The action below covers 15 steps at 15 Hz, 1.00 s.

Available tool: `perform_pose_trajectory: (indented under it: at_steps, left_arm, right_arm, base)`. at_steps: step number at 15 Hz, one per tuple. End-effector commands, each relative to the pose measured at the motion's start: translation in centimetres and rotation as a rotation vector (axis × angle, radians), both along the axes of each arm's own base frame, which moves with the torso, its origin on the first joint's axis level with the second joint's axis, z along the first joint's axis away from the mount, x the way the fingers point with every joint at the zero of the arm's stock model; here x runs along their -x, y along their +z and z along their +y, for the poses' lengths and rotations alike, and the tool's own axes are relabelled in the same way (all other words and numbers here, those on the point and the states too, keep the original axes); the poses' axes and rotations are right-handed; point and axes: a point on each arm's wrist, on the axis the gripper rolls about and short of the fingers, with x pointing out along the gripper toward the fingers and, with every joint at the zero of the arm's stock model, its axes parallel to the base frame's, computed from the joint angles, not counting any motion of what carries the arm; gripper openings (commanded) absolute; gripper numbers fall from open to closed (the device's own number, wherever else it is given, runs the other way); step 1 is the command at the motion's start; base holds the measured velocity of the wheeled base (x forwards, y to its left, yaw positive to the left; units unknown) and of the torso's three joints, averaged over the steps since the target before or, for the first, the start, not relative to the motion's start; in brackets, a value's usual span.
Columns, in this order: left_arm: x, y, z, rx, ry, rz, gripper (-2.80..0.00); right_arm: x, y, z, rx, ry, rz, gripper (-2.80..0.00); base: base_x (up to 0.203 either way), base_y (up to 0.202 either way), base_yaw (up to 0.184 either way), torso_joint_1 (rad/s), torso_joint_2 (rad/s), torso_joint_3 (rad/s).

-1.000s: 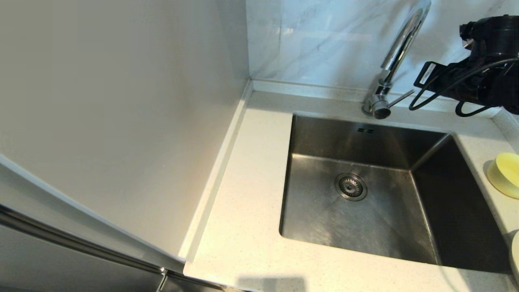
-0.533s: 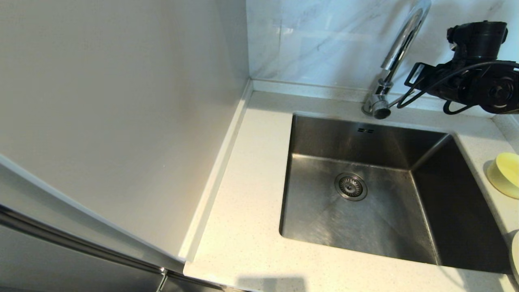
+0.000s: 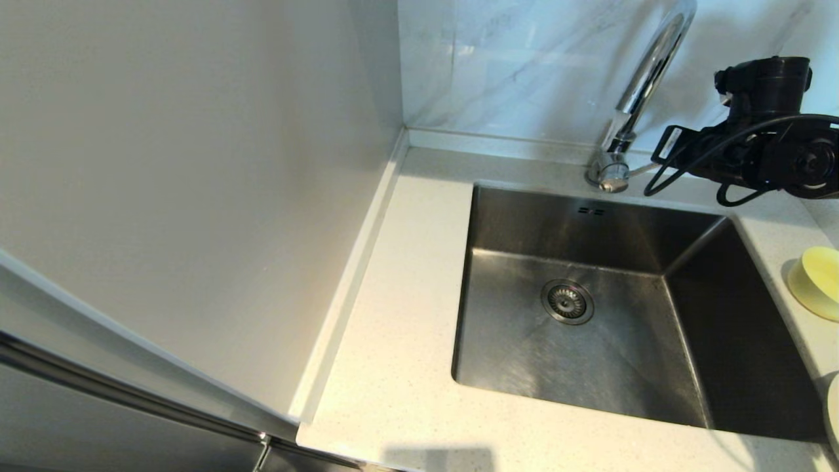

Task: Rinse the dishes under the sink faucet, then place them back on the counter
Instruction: Turn on the faucet, then pick up the bowl

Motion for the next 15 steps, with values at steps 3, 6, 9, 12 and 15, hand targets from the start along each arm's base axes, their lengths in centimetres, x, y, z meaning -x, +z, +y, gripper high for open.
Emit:
perform_pose_trajectory:
  at_steps: [3,6,9,12,15]
  left_arm:
    - [0.0,0.0,0.0,0.0,-0.001,0.0,-2.8]
    - [0.0,0.0,0.0,0.0,0.001,0.0,-2.8]
    - [0.0,0.0,0.0,0.0,0.001,0.0,-2.8]
    - [0.0,0.0,0.0,0.0,0.001,0.0,-2.8]
    - [0.0,0.0,0.0,0.0,0.001,0.0,-2.8]
  right_arm:
    - [3.5,1.8,-0.4,-0.007,-0.001,-0.022,-2.8]
    - [5.9,4.1,-2.2,0.003,-0.076,-0.081,-2.8]
    - [11.7,5.5,-5.5,0.1,-0.178,-0.019,-2.8]
    - [19.6,2.8,-8.1,0.261,-0.157,0.279,-2.8]
    - [23.9,-1.2,-8.3,0.301,-0.005,0.486,-2.8]
  base:
    - [0.0,0.0,0.0,0.0,0.0,0.0]
    - [0.0,0.0,0.0,0.0,0.0,0.0]
    - [0.0,0.0,0.0,0.0,0.0,0.0]
    - [0.0,0.0,0.0,0.0,0.0,0.0]
    - [0.0,0.0,0.0,0.0,0.0,0.0]
